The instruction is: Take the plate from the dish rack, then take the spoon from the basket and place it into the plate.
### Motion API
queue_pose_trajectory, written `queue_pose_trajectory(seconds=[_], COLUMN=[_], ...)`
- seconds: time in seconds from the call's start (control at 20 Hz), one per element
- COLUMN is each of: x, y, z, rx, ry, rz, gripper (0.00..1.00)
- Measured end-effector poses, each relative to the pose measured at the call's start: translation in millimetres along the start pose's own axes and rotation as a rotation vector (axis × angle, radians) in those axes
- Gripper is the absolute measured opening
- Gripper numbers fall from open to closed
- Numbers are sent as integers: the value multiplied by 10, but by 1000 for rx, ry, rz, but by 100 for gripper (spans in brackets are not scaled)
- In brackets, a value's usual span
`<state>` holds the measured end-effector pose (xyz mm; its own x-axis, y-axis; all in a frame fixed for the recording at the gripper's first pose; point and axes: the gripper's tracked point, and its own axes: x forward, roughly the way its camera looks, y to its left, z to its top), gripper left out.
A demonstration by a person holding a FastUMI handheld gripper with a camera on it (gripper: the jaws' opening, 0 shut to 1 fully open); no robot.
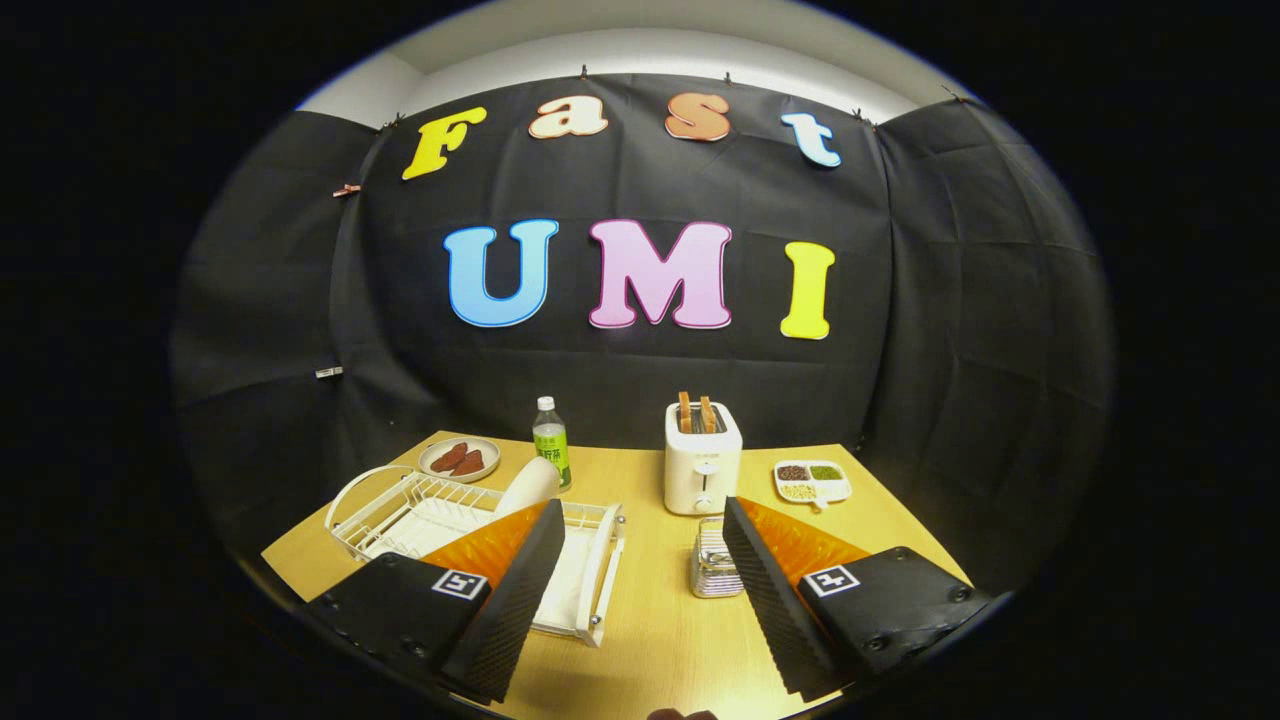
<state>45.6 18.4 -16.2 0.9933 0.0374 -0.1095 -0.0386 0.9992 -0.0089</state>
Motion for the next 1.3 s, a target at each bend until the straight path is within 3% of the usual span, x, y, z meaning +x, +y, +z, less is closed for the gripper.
queue_pose_trajectory(seconds=[0.35,0.55,0.7,1.05,1.15,1.3], x=[570,865,1099,1503,1585,1589], y=[409,701,889,1114,1104,1174], z=[312,247,-17,-760,-894,-1031], rx=[-51,-78,-104,-16,13,62], ry=[35,94,188,500,553,621], rz=[77,120,148,152,137,144], gripper=[98,98,98,98,94,71])
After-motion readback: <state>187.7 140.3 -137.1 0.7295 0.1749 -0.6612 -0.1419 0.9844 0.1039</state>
